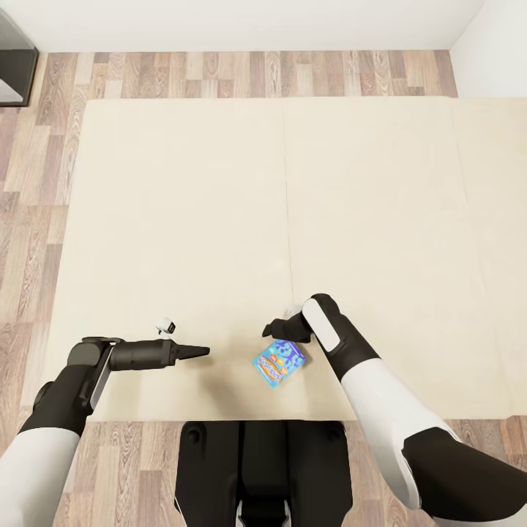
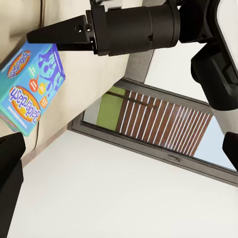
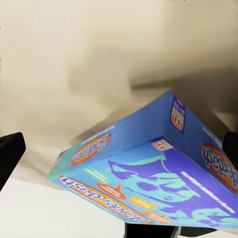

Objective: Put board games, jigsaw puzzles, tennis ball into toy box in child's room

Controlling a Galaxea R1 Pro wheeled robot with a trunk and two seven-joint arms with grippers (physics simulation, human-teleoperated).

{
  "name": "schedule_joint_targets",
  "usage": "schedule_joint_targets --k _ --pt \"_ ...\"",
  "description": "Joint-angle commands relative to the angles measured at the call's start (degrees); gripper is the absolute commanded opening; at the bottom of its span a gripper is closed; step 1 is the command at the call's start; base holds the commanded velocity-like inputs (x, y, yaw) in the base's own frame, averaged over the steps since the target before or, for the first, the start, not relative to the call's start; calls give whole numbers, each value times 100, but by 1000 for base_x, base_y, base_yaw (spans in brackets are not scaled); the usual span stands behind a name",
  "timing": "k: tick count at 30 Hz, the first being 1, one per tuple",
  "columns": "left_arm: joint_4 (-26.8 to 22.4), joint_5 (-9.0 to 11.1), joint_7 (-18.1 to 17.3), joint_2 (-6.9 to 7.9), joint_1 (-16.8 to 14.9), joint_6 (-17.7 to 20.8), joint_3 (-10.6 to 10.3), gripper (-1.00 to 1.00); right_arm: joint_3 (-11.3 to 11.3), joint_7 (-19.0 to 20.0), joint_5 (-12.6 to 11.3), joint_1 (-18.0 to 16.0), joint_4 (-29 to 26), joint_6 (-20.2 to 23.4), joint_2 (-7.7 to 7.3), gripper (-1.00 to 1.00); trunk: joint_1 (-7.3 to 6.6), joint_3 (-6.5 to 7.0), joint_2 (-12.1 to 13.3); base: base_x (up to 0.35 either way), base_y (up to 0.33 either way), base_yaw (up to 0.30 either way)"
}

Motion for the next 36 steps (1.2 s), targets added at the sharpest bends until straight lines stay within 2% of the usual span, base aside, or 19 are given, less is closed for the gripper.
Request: schedule_joint_targets --k 1,29,32,36 --pt "-3 -23 -31 3 -1 60 2 100 7 -56 -53 8 -8 11 0 100 4 0 -9 0 0 0" --pt "-3 -23 -31 6 -1 60 2 100 -13 -17 -76 188 -20 11 0 100 4 233 -9 0 0 0" --pt "-3 -23 -31 6 -1 60 2 100 -15 16 -79 248 -76 11 -111 100 4 249 -9 0 0 0" --pt "-3 -23 -31 5 -1 60 2 100 -20 162 -50 405 -132 11 -189 100 4 257 -9 0 0 0"
